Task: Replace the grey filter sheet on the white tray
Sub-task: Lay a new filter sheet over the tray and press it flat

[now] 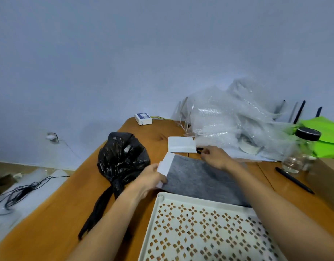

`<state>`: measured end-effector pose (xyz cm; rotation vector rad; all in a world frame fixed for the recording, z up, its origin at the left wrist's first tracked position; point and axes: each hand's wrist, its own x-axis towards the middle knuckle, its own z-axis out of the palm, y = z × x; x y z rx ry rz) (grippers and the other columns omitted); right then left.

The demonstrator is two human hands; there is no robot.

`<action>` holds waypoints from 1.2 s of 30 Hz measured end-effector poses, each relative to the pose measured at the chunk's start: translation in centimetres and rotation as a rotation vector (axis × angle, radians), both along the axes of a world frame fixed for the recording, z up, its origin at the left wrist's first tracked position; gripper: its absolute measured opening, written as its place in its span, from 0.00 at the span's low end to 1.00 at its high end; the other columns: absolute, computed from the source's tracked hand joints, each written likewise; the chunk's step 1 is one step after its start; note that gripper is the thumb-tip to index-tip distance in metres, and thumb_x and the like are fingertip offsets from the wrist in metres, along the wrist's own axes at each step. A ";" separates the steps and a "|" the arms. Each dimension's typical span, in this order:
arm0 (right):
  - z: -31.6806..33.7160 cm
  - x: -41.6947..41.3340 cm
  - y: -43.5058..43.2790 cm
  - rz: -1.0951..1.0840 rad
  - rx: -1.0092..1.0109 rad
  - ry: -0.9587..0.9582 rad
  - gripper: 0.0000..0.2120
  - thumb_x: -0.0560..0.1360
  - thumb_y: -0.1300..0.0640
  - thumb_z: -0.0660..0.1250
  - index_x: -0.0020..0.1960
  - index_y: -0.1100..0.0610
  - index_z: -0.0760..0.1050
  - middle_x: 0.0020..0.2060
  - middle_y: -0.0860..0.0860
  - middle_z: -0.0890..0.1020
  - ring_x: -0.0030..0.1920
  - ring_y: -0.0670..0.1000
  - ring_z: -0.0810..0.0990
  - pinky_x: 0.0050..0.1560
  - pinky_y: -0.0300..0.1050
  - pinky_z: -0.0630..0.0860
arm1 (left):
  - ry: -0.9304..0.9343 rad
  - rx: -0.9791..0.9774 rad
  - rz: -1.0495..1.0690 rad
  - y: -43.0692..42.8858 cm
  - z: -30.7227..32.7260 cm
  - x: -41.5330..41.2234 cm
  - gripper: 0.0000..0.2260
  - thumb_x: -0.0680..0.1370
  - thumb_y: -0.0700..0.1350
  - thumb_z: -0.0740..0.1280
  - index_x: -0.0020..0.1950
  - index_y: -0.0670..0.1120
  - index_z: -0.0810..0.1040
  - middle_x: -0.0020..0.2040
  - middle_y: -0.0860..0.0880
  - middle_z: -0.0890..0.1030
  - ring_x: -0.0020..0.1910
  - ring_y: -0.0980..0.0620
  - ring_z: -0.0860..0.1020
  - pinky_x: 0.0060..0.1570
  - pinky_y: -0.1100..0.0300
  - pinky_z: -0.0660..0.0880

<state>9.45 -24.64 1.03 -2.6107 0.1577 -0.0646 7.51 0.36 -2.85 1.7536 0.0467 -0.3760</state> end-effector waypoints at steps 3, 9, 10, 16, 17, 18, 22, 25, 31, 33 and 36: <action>0.1 3.5 2.2 0.069 0.123 0.049 0.10 0.77 0.50 0.63 0.52 0.53 0.80 0.48 0.54 0.85 0.46 0.56 0.85 0.50 0.50 0.79 | -0.044 -0.025 0.008 0.0 0.1 -0.3 0.26 0.72 0.29 0.70 0.66 0.48 0.76 0.58 0.50 0.81 0.55 0.53 0.79 0.49 0.60 0.81; 0.4 8.9 3.5 0.140 0.299 0.328 0.28 0.75 0.38 0.65 0.64 0.59 0.72 0.58 0.56 0.80 0.30 0.54 0.84 0.30 0.41 0.74 | -0.183 -0.005 -0.022 -0.3 -0.4 -0.3 0.23 0.75 0.29 0.69 0.65 0.50 0.76 0.55 0.53 0.82 0.49 0.59 0.79 0.37 0.69 0.78; 0.3 9.4 3.3 0.140 0.269 0.368 0.31 0.74 0.36 0.65 0.63 0.60 0.73 0.57 0.55 0.81 0.29 0.53 0.83 0.30 0.41 0.74 | -0.192 0.003 -0.026 -0.4 -0.4 -0.3 0.23 0.75 0.30 0.69 0.65 0.52 0.76 0.55 0.53 0.82 0.50 0.58 0.80 0.40 0.66 0.80; -0.1 11.1 1.5 0.199 0.362 0.460 0.24 0.71 0.41 0.73 0.52 0.62 0.77 0.34 0.54 0.78 0.24 0.49 0.72 0.25 0.39 0.62 | -0.178 -0.037 -0.009 -0.6 -0.9 -0.2 0.19 0.76 0.34 0.69 0.63 0.53 0.78 0.53 0.49 0.85 0.48 0.54 0.84 0.47 0.56 0.83; 0.1 11.1 1.2 0.202 0.389 0.447 0.21 0.72 0.44 0.74 0.52 0.61 0.77 0.32 0.53 0.76 0.24 0.49 0.71 0.25 0.39 0.61 | -0.162 -0.056 0.022 -0.6 -0.9 -0.2 0.16 0.77 0.35 0.69 0.61 0.52 0.79 0.51 0.48 0.85 0.45 0.55 0.84 0.44 0.59 0.83; 0.3 11.1 0.9 0.204 0.414 0.432 0.20 0.72 0.46 0.74 0.54 0.60 0.77 0.33 0.53 0.76 0.25 0.48 0.71 0.24 0.38 0.61 | -0.139 -0.074 0.054 -0.7 -0.7 -0.1 0.13 0.78 0.36 0.68 0.60 0.51 0.79 0.50 0.48 0.85 0.42 0.57 0.84 0.40 0.63 0.81; 1.0 10.7 -0.6 0.215 0.544 0.365 0.15 0.75 0.55 0.72 0.58 0.62 0.76 0.38 0.54 0.76 0.25 0.47 0.68 0.22 0.39 0.61 | -0.006 -0.171 0.178 -0.6 -1.2 0.1 0.09 0.79 0.41 0.68 0.59 0.48 0.79 0.56 0.45 0.84 0.52 0.48 0.83 0.49 0.55 0.79; 2.0 10.0 -1.7 0.230 0.595 0.280 0.11 0.78 0.62 0.69 0.61 0.59 0.79 0.47 0.52 0.80 0.22 0.46 0.67 0.20 0.37 0.62 | 0.078 -0.248 0.220 -0.8 -1.6 0.2 0.09 0.80 0.38 0.68 0.60 0.45 0.76 0.55 0.41 0.83 0.46 0.45 0.84 0.44 0.52 0.83; 2.5 9.4 -3.4 0.233 0.744 0.324 0.18 0.75 0.69 0.56 0.55 0.67 0.82 0.51 0.61 0.78 0.29 0.49 0.69 0.28 0.41 0.68 | 0.126 -0.224 0.240 -2.0 -1.1 0.0 0.07 0.82 0.39 0.66 0.59 0.45 0.75 0.42 0.42 0.83 0.27 0.50 0.80 0.30 0.57 0.80; 3.0 9.0 -3.4 0.236 0.711 0.308 0.20 0.73 0.71 0.55 0.54 0.67 0.83 0.52 0.63 0.79 0.33 0.50 0.72 0.33 0.42 0.72 | 0.133 -0.230 0.240 -2.4 -1.0 0.1 0.06 0.82 0.39 0.65 0.59 0.45 0.77 0.35 0.45 0.82 0.25 0.51 0.78 0.32 0.55 0.81; 3.5 8.8 -3.8 0.217 0.598 0.240 0.18 0.70 0.68 0.59 0.50 0.63 0.86 0.61 0.66 0.79 0.44 0.55 0.75 0.43 0.45 0.75 | 0.111 -0.263 0.239 -2.8 -0.7 0.0 0.06 0.82 0.39 0.65 0.58 0.44 0.78 0.32 0.47 0.82 0.26 0.52 0.77 0.36 0.55 0.82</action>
